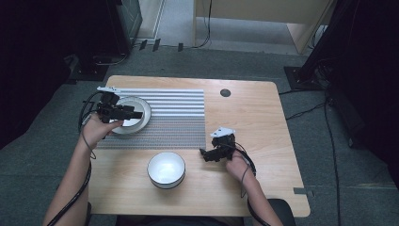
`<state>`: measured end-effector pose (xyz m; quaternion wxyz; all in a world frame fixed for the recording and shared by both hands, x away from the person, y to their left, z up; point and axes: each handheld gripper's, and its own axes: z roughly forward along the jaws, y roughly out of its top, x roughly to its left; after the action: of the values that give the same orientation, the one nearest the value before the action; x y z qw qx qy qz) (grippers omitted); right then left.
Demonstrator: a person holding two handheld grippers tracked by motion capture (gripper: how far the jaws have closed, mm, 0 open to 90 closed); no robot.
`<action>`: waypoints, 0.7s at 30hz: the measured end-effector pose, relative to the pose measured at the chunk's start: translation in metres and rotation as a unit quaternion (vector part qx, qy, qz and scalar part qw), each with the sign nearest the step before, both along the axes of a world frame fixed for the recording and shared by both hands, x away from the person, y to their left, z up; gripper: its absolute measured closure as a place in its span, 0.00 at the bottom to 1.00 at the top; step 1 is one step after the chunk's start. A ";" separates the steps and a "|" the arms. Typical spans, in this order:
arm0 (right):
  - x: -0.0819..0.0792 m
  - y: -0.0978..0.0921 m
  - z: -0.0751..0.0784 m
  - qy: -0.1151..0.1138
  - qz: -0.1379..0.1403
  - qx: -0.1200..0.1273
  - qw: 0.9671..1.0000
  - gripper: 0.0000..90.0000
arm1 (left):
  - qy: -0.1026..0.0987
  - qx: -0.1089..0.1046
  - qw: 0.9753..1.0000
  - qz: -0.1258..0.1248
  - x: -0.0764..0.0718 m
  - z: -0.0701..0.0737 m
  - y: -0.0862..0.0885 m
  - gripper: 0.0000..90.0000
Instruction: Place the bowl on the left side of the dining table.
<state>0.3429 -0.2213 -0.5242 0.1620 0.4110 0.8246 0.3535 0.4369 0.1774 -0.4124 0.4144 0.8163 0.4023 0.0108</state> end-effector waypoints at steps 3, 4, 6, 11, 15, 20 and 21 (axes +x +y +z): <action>0.000 0.000 0.000 0.000 0.000 0.000 1.000 0.02 | 0.003 0.003 1.000 -0.002 -0.001 -0.002 -0.002 0.40; 0.000 0.000 0.000 0.000 0.000 0.000 1.000 0.02 | 0.006 0.005 1.000 -0.005 -0.002 -0.004 -0.005 0.40; 0.000 0.000 0.000 0.000 0.000 0.000 1.000 0.02 | 0.004 0.007 1.000 -0.008 -0.003 -0.006 -0.007 0.40; 0.000 0.000 0.000 0.000 0.000 0.000 1.000 0.02 | 0.003 0.013 1.000 -0.018 -0.004 -0.011 -0.016 0.40; 0.000 0.000 0.000 0.000 0.000 0.000 1.000 0.02 | 0.003 0.014 1.000 -0.024 -0.005 -0.014 -0.022 0.39; 0.000 0.000 0.000 0.000 0.001 -0.001 1.000 0.02 | -0.002 0.015 0.999 -0.034 -0.007 -0.017 -0.029 0.39; 0.000 0.000 0.000 0.000 0.001 -0.001 1.000 0.02 | -0.001 0.015 0.999 -0.034 -0.007 -0.018 -0.029 0.39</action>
<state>0.3430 -0.2214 -0.5242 0.1624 0.4103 0.8250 0.3531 0.4297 0.1479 -0.4304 0.4032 0.8353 0.3737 0.0037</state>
